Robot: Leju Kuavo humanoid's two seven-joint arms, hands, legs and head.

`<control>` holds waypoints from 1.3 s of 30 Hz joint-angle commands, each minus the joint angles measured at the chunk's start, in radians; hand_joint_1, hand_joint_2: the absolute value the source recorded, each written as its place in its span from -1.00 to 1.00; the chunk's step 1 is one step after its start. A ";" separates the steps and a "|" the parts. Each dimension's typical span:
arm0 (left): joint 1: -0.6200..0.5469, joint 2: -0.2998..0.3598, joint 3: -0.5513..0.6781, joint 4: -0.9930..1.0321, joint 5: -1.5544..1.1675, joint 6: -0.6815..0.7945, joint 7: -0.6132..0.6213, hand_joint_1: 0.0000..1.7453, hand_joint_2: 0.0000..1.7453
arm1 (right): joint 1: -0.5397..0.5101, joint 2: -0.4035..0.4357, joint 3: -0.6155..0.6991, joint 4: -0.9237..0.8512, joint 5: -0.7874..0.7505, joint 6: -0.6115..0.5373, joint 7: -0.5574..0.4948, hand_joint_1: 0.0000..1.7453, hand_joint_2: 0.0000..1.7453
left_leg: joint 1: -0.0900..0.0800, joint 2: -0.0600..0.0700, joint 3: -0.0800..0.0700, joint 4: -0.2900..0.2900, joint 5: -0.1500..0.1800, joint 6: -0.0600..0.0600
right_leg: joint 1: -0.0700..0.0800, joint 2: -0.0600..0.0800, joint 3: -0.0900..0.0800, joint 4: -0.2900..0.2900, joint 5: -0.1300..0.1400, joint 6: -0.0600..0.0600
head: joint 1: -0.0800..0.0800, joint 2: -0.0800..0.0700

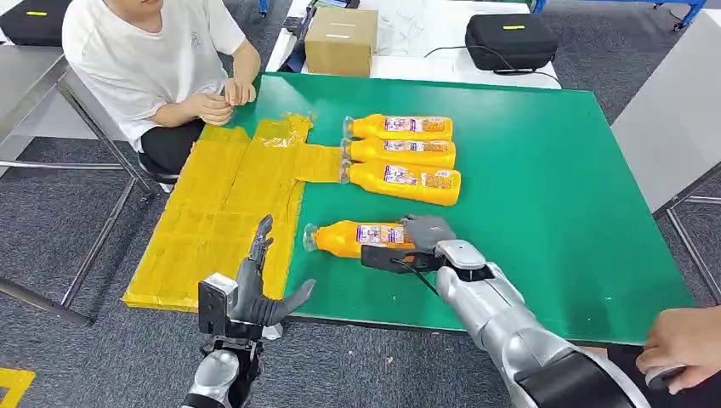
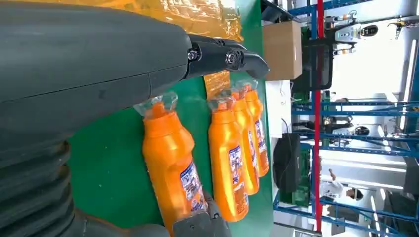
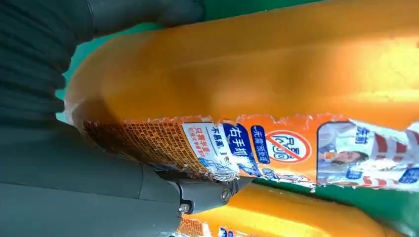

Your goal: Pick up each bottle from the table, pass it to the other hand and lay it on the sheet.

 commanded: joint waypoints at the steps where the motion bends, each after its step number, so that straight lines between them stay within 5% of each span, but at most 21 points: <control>1: -0.050 0.007 0.008 0.075 -0.002 0.003 -0.008 -1.00 1.00 | -0.010 0.004 0.002 0.101 -0.063 0.036 -0.047 1.00 1.00 | 0.001 -0.001 0.005 -0.001 -0.001 -0.001 | 0.001 -0.001 0.006 -0.002 -0.001 -0.002 | 0.000 0.000; 8: -0.029 0.020 0.004 0.011 -0.009 0.016 -0.009 -1.00 1.00 | 0.054 0.036 -0.171 0.058 -0.275 -0.039 -0.119 1.00 1.00 | 0.001 -0.002 0.006 -0.002 -0.001 -0.001 | 0.001 -0.001 0.007 -0.002 -0.002 -0.002 | 0.000 0.000; 13: 0.003 0.013 0.027 -0.056 0.031 -0.001 0.033 -1.00 1.00 | 0.115 0.061 -0.257 -0.066 -0.421 -0.170 -0.271 1.00 1.00 | 0.002 0.002 0.005 0.000 -0.002 -0.002 | 0.002 0.002 0.004 -0.001 -0.001 -0.002 | 0.000 0.000; 16: 0.037 0.014 0.033 -0.087 0.052 -0.012 0.052 -1.00 1.00 | 0.191 0.092 -0.311 -0.220 -0.545 -0.183 -0.314 1.00 1.00 | 0.002 0.002 0.004 -0.001 -0.002 -0.001 | 0.002 0.003 0.003 -0.001 -0.001 -0.001 | 0.000 0.000; 20: 0.101 0.008 0.087 -0.123 0.358 -0.238 0.178 -1.00 1.00 | 0.355 0.132 -0.347 -0.500 -0.783 -0.154 -0.341 1.00 1.00 | 0.002 0.003 0.004 -0.001 -0.003 -0.002 | 0.002 0.004 0.004 0.000 -0.002 -0.002 | 0.000 0.000; 25: 0.130 -0.003 0.116 -0.150 0.430 -0.239 0.198 -1.00 1.00 | 0.505 0.150 -0.329 -0.668 -0.944 -0.158 -0.375 1.00 1.00 | 0.002 0.000 0.000 0.000 -0.002 -0.001 | 0.002 0.001 0.001 0.000 -0.002 -0.001 | 0.000 0.000; 29: 0.135 0.013 0.077 -0.164 0.344 -0.207 0.176 -1.00 1.00 | 0.580 0.151 -0.306 -0.729 -0.956 -0.204 -0.405 1.00 1.00 | 0.002 -0.002 0.001 -0.001 -0.003 -0.002 | 0.002 -0.001 0.001 0.000 -0.004 -0.002 | 0.000 0.000; 33: 0.131 0.083 -0.043 -0.126 0.305 -0.423 0.108 -1.00 1.00 | 0.552 0.149 -0.280 -0.649 -0.949 -0.168 -0.428 1.00 1.00 | 0.001 0.000 -0.001 -0.001 -0.003 -0.002 | 0.001 0.001 -0.001 -0.001 -0.003 -0.001 | 0.000 0.000; 39: 0.100 0.042 -0.043 -0.107 0.166 -0.269 0.075 -1.00 1.00 | 0.514 0.152 -0.140 -0.562 -0.793 -0.170 -0.403 1.00 1.00 | 0.002 0.002 0.002 -0.001 -0.004 -0.003 | 0.002 0.003 0.002 -0.001 -0.003 -0.002 | 0.000 0.000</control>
